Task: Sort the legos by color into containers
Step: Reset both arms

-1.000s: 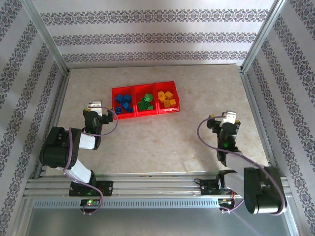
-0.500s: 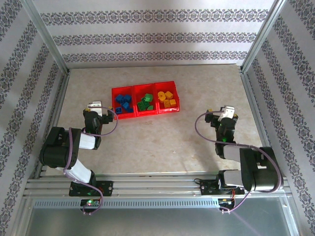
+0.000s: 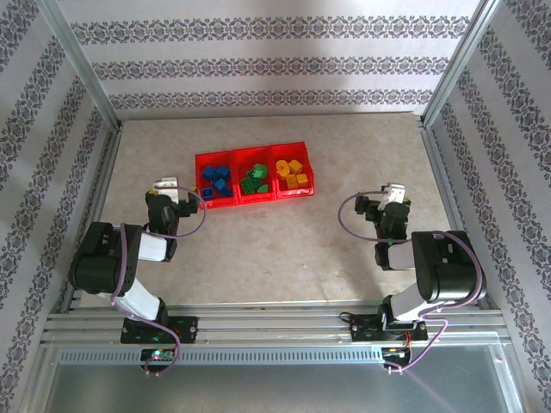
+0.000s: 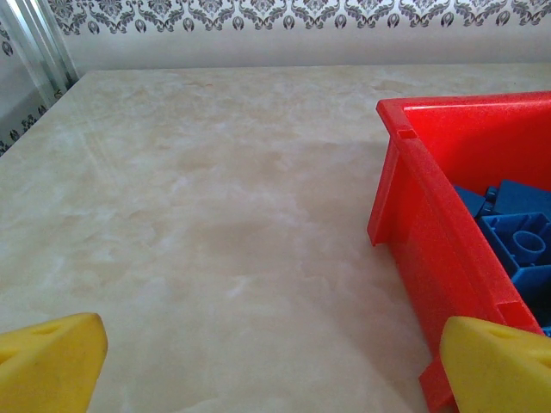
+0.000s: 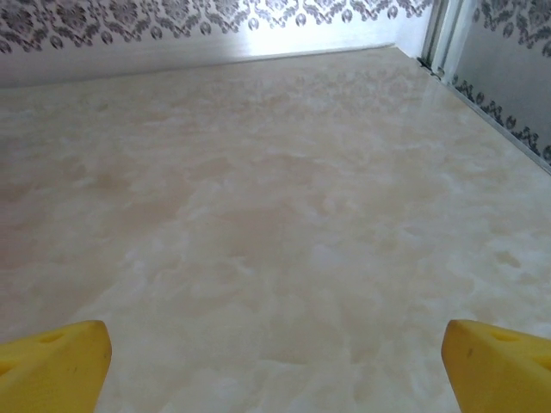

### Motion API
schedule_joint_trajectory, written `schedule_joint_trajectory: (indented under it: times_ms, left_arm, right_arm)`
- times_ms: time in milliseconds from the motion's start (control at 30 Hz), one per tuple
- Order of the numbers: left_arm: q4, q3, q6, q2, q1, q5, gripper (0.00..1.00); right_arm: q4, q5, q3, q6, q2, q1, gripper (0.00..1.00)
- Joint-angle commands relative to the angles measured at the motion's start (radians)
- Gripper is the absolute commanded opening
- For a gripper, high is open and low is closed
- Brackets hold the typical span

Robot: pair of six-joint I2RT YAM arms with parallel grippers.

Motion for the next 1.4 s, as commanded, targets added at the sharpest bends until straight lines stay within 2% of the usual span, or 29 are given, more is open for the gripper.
schedule_joint_trajectory:
  times_ms: [0,67,133,1367]
  left_arm:
    - [-0.024,0.004,-0.001,-0.007,0.013,-0.013,1.00]
    - [-0.023,0.003,-0.001,-0.006,0.013,-0.013,1.00]
    - [-0.027,0.004,0.000,-0.007,0.013,-0.013,1.00]
    - [-0.029,0.006,0.000,-0.006,0.014,-0.009,1.00]
  right_arm:
    - [-0.035,-0.134,0.071,-0.033,0.010,-0.009,0.98]
    - [-0.102,-0.221,0.116,-0.070,0.009,-0.009,0.98]
    - [-0.087,-0.238,0.110,-0.063,0.010,-0.015,0.98]
    - [-0.086,-0.257,0.108,-0.073,0.009,-0.014,0.98]
